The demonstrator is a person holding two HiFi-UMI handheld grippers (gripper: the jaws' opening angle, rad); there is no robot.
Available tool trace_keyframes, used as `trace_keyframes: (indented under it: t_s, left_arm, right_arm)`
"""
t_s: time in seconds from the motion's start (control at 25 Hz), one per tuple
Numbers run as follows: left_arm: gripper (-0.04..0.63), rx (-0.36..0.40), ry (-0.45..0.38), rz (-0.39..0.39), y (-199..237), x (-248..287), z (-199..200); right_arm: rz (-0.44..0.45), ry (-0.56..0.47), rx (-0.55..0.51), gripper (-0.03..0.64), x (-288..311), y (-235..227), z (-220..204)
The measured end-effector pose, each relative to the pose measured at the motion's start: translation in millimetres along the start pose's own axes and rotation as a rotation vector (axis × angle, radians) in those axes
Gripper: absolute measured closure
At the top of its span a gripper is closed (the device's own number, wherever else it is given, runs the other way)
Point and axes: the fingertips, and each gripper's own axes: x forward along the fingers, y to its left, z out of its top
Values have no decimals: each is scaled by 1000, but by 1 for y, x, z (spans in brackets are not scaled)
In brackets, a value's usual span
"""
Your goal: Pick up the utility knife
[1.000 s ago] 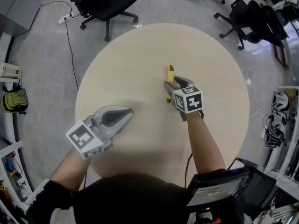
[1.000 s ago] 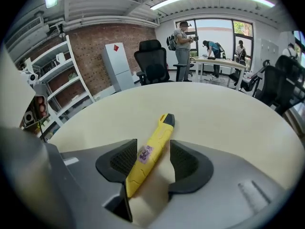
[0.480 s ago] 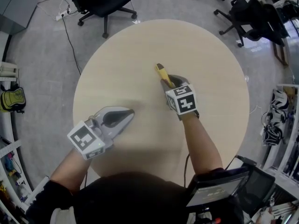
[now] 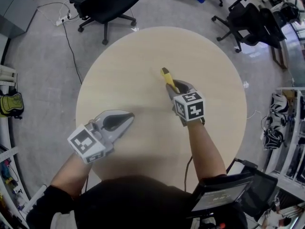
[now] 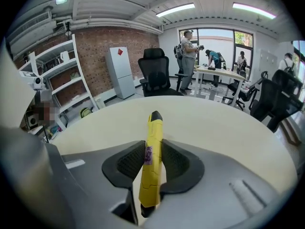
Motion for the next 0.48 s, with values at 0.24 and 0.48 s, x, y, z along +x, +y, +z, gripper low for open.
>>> trace_keyframes:
  t_s: [0.24, 0.48]
  left_arm:
    - [595, 42, -31, -31, -25, -13, 23]
    - [595, 89, -55, -58, -59, -24, 47]
  right_arm:
    - [-18, -68, 33, 495, -50, 6, 20]
    - [-44, -123, 45, 495, -112, 14, 31]
